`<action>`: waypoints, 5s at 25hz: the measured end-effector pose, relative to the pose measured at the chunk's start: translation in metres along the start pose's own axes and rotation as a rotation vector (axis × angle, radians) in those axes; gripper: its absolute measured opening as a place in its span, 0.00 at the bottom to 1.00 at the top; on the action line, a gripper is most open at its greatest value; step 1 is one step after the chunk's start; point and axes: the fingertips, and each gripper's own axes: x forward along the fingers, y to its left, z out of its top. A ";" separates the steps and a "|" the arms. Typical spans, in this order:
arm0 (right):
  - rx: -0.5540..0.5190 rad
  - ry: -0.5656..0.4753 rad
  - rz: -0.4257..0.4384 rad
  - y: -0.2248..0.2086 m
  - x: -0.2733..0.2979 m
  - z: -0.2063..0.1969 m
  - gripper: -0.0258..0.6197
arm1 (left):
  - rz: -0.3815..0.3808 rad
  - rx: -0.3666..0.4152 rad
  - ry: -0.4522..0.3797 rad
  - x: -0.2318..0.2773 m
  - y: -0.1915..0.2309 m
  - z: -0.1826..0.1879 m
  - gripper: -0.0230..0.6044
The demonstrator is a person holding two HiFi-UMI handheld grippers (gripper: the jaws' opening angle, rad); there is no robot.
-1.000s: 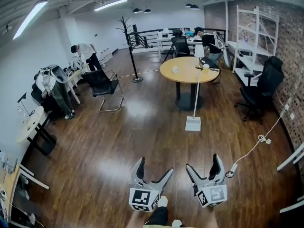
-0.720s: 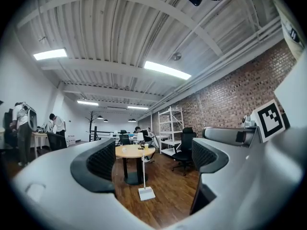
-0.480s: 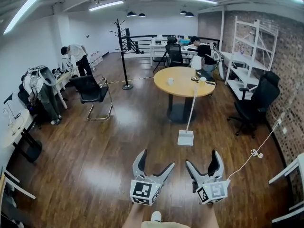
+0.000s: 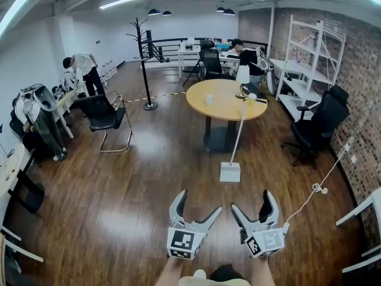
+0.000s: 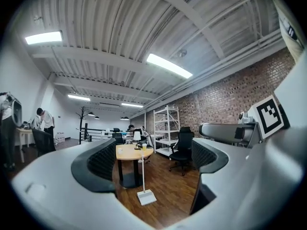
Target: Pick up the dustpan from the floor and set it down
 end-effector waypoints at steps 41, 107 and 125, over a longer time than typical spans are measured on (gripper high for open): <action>0.106 -0.019 0.010 -0.238 0.283 -0.076 0.84 | 0.191 0.040 0.038 0.323 0.134 -0.023 0.72; 0.052 0.110 -0.146 -0.549 0.792 -0.227 0.78 | 0.183 0.045 0.040 0.889 0.424 -0.098 0.63; 0.080 0.157 -0.147 -0.559 0.798 -0.270 0.77 | 0.059 0.073 0.116 0.926 0.424 -0.114 0.63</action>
